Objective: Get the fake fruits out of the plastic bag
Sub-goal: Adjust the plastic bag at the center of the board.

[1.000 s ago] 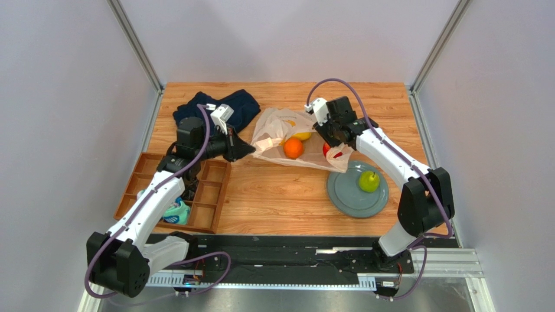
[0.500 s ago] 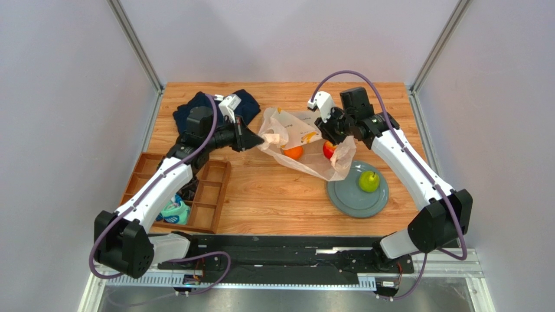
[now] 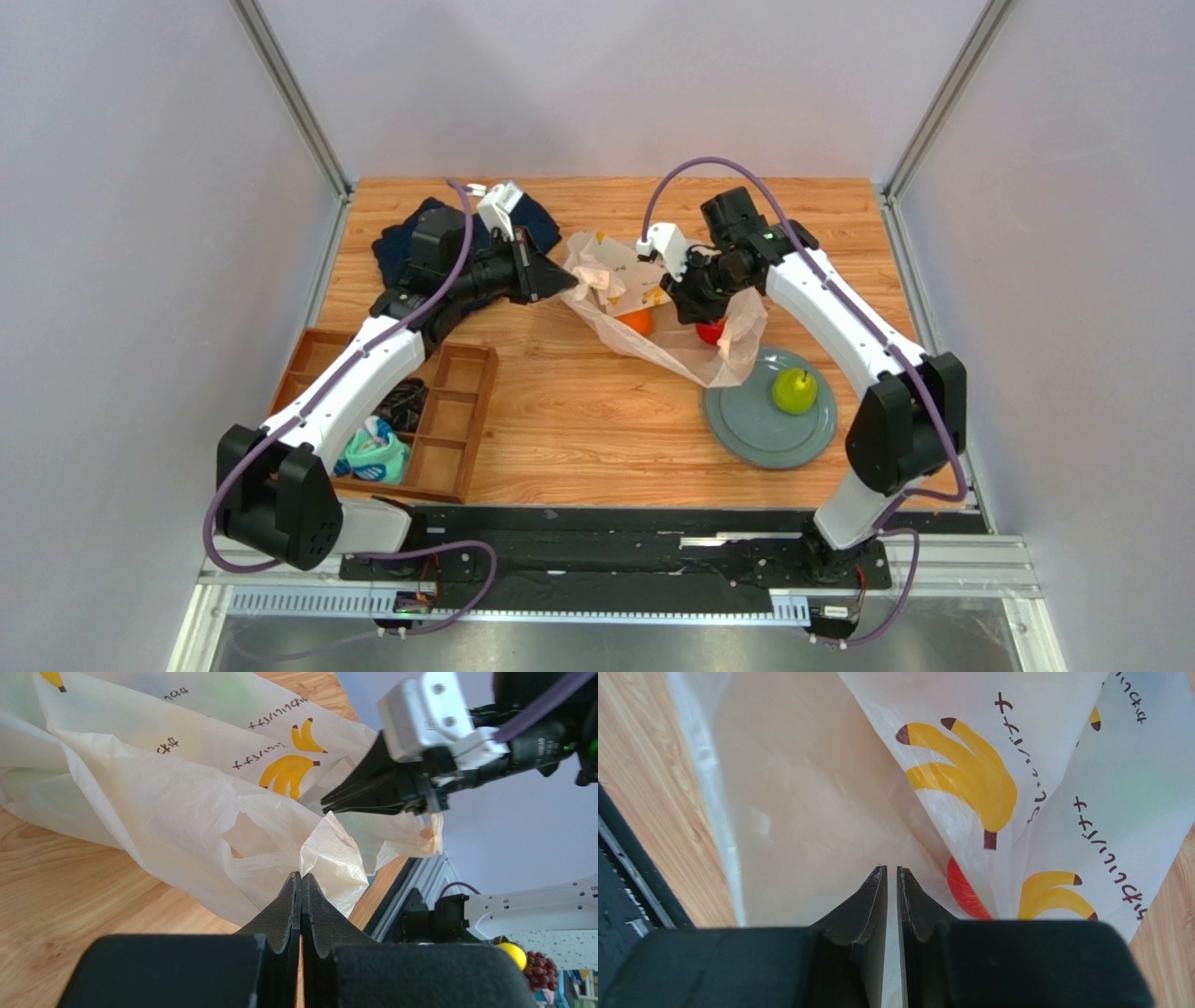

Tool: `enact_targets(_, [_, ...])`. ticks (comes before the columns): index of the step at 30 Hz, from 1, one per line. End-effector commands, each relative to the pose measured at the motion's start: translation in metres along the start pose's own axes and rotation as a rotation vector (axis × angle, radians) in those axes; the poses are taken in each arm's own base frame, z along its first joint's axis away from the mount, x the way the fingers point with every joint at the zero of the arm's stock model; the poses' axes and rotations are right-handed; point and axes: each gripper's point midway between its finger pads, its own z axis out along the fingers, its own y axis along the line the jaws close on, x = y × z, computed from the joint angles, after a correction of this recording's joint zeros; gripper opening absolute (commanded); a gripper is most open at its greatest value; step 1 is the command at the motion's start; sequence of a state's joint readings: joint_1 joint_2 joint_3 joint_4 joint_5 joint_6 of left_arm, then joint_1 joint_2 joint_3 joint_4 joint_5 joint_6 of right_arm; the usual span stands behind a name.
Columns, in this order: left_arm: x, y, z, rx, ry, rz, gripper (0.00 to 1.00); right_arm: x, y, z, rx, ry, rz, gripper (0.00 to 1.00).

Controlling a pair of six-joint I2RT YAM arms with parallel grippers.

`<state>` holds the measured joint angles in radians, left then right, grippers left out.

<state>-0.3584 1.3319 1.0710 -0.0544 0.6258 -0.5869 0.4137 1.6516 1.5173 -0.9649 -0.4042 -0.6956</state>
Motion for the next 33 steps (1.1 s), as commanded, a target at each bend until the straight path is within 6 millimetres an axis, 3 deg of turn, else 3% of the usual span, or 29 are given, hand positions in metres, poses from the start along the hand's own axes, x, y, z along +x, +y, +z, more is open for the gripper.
enact_targets(1, [-0.015,-0.013,0.003,0.031,-0.034,0.022,0.00,0.012,-0.026,0.011,0.060,0.096,-0.062,0.15])
enact_targets(5, [-0.013,-0.012,0.005,0.033,-0.022,0.021,0.00,0.025,-0.059,0.023,0.148,0.193,-0.052,0.23])
enact_targets(10, [-0.012,-0.014,0.012,0.044,-0.007,0.034,0.00,0.032,-0.093,0.031,0.240,0.224,-0.041,0.56])
enact_targets(19, [-0.005,-0.014,0.019,0.051,0.016,0.038,0.00,0.070,-0.117,0.044,0.241,0.358,-0.031,0.68])
enact_targets(25, [-0.001,-0.011,0.021,0.046,0.031,0.034,0.00,0.092,-0.116,0.064,0.178,0.411,0.003,0.69])
enact_targets(29, [-0.001,-0.012,0.022,0.049,0.032,0.041,0.00,0.081,-0.111,0.059,0.175,0.358,0.011,0.65])
enact_targets(30, [-0.001,-0.011,0.022,0.048,0.031,0.043,0.00,0.077,-0.111,0.056,0.178,0.341,0.011,0.63])
enact_targets(33, [0.001,-0.010,0.022,0.044,0.033,0.043,0.00,0.070,-0.104,0.047,0.175,0.305,0.003,0.40])
